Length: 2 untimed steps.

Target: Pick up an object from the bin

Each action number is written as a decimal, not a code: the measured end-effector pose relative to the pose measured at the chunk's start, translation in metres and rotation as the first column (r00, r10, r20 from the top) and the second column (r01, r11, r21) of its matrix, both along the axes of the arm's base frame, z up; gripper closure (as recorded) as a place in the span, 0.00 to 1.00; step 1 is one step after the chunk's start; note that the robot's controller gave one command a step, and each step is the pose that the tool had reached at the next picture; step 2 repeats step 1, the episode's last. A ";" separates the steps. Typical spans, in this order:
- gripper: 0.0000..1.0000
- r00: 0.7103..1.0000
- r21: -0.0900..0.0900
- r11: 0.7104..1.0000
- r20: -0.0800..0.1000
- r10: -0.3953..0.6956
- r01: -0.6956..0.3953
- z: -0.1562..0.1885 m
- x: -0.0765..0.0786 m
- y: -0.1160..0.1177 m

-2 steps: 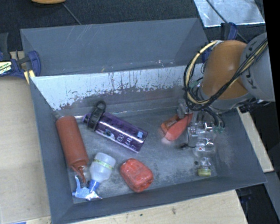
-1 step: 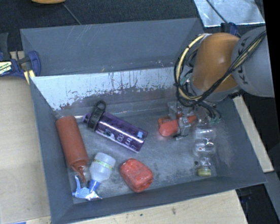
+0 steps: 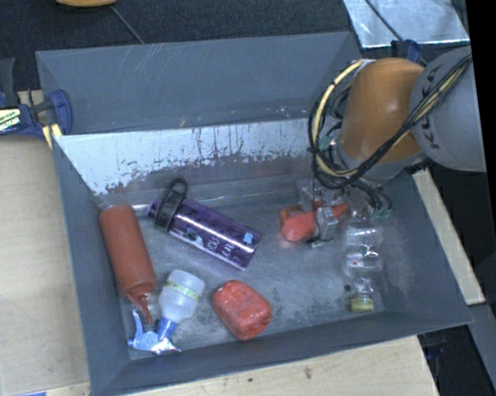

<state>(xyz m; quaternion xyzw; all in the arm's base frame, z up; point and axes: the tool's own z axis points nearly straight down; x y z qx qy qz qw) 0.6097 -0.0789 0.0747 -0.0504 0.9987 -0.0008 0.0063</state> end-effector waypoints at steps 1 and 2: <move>1.00 0.999 -0.001 0.999 -0.003 0.033 -0.033 0.173 -0.016 -0.008; 1.00 0.999 -0.001 0.999 -0.003 0.033 -0.033 0.173 -0.016 -0.008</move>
Offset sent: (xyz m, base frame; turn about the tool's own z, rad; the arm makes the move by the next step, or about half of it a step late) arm 0.0000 0.0000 0.0000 0.0000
